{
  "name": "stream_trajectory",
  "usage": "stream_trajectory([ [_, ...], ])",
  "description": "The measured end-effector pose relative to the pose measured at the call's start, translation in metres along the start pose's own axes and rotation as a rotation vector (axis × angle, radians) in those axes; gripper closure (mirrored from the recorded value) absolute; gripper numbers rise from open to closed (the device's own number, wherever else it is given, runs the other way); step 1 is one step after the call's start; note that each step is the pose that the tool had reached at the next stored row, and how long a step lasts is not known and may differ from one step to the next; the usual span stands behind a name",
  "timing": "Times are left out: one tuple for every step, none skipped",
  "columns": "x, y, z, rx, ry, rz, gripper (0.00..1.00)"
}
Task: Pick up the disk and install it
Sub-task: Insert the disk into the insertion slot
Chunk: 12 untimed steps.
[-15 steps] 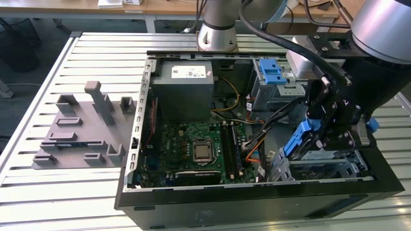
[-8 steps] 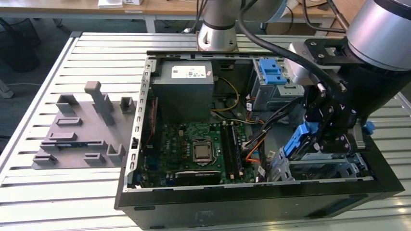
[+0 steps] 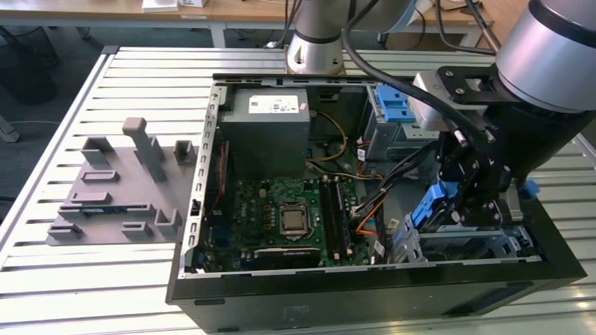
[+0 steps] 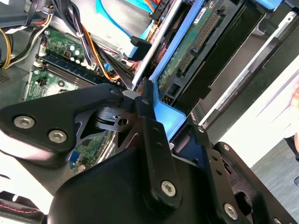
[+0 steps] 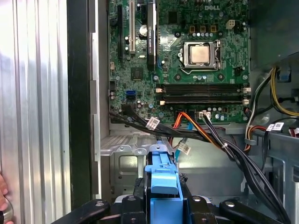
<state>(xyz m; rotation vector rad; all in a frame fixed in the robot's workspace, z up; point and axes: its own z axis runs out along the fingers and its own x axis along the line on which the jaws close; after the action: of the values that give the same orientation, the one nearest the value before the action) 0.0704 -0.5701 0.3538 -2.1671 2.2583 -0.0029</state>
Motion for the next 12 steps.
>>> stream_trajectory([
  [0.0,0.0,0.0011,0.0,0.0,0.0,0.64],
  [0.0,0.0,0.0021,0.0,0.0,0.0,0.64],
  [0.0,0.0,0.0031,0.0,0.0001,0.0,0.64],
  [0.0,0.0,0.0042,0.0,0.0,0.0,0.64],
  [0.0,0.0001,0.0052,0.0,0.0,0.0,0.64],
  [0.0001,0.0001,0.0063,0.0,0.0,0.0,0.64],
  [0.0001,0.0001,0.0073,0.0,0.0,0.0,0.64],
  [0.0001,0.0001,0.0084,0.0,0.0,0.0,0.64],
  [0.0001,0.0001,0.0094,0.0,0.0,0.0,0.64],
  [0.0001,0.0001,0.0103,0.0,0.0001,0.0,0.64],
  [0.0001,0.0001,0.0111,-0.0001,0.0,0.0,0.64],
  [0.0001,0.0001,0.0116,0.0,0.0001,0.0,0.64],
])
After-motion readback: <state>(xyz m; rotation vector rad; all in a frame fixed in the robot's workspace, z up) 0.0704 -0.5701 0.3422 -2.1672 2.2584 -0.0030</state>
